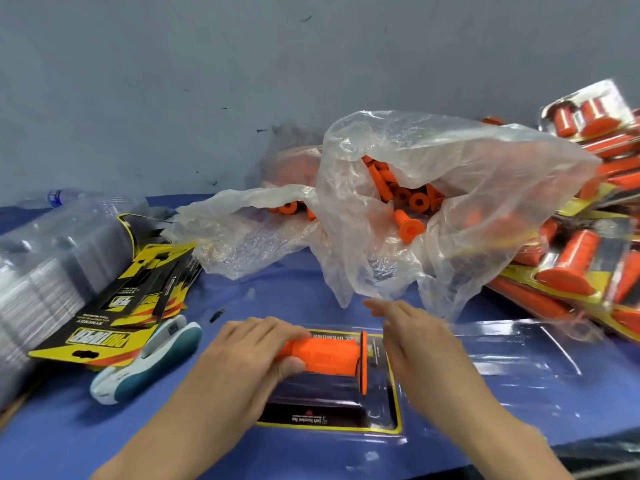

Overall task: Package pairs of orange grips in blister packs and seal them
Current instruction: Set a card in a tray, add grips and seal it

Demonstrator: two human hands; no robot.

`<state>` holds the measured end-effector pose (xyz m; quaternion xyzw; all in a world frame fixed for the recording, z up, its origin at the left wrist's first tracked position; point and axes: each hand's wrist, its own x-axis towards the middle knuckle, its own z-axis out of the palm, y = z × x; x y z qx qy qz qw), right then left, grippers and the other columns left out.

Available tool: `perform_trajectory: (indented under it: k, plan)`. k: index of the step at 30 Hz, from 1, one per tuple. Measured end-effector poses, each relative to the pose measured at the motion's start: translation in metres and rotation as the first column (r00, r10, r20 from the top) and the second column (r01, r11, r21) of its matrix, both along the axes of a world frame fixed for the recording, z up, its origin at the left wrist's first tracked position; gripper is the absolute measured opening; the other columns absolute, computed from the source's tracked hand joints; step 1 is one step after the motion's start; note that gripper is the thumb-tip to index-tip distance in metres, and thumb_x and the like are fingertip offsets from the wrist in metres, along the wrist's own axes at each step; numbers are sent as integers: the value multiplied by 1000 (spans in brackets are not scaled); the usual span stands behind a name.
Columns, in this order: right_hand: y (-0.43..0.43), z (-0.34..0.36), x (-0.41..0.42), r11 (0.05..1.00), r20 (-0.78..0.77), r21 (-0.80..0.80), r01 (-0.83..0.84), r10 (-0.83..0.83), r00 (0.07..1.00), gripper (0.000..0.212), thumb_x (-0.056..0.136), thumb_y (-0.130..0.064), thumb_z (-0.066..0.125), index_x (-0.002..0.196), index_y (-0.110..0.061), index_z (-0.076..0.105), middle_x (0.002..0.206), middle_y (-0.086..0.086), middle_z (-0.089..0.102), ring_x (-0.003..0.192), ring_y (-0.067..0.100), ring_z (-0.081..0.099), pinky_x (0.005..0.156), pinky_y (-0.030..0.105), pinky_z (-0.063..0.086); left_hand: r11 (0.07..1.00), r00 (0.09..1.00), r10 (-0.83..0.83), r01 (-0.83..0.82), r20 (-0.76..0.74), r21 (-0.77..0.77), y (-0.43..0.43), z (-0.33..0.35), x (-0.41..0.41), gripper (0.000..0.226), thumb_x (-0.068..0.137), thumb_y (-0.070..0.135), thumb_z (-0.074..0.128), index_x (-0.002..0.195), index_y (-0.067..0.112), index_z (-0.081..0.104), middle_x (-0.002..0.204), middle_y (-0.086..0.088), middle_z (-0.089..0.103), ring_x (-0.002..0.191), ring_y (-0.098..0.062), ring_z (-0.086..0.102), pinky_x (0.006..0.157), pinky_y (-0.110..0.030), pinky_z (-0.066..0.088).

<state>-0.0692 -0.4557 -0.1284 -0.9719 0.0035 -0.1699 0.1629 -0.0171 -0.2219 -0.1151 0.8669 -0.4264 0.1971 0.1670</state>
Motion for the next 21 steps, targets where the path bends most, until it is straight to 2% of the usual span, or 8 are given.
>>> perform_trajectory:
  k: [2,5,10,13,15,17,19,21]
  plan:
    - [0,-5,0,996,-75,-84,12,-19,997,63,97,-9,43,148,-41,23,141,-20,45,121,10,46,101,27,31,1000,1000,-13,13,27,4,-1,-5,-4,35,94,42,43,109,23,68,103,13,68,95,-7,59,82,-24,38]
    - [-1,-7,0,998,-83,-61,27,-32,996,69,94,-6,45,148,-43,20,141,-23,46,124,7,44,102,25,28,998,996,-44,39,84,51,-4,-12,-8,35,92,42,44,104,23,71,100,15,69,95,-5,58,81,-23,40]
    - [0,-10,4,994,-78,-102,30,-38,996,59,98,-16,43,146,-44,23,139,-23,48,130,7,41,108,27,25,989,998,-49,42,46,142,-9,-18,-12,37,90,48,43,99,27,72,98,18,69,88,-7,68,80,-23,39]
    - [-1,-11,5,994,-39,-106,36,-41,998,58,99,-17,45,145,-45,24,138,-23,49,130,7,41,110,27,22,989,998,-32,24,54,147,-9,-19,-13,39,90,51,44,103,28,73,105,16,68,94,-8,65,82,-25,39]
    - [-1,-11,5,993,-6,-116,37,-38,999,59,98,-16,45,145,-45,25,137,-24,50,129,6,41,110,26,22,997,999,-15,12,39,76,-5,-18,-12,41,93,54,44,112,29,70,114,15,65,104,-7,58,87,-27,39]
    - [-2,-11,4,992,0,-119,41,-42,999,59,98,-15,45,146,-44,25,137,-24,49,128,6,42,111,25,22,997,999,46,-46,-10,-54,7,-17,-5,39,97,53,40,116,31,66,114,18,62,107,-3,52,90,-25,37]
    - [-1,-8,1,996,18,-84,37,-36,999,60,97,-13,46,146,-42,27,137,-22,49,127,7,42,112,25,21,964,979,177,-193,-99,-184,23,-16,5,29,100,47,42,110,30,63,107,18,61,102,-3,52,89,-25,37]
    - [0,-2,-5,999,88,38,-6,3,996,60,94,-5,47,143,-39,37,135,-20,52,129,8,42,111,21,23,890,923,310,-367,-229,-272,39,-19,17,16,102,31,50,104,24,64,101,10,61,99,-13,56,86,-29,39]
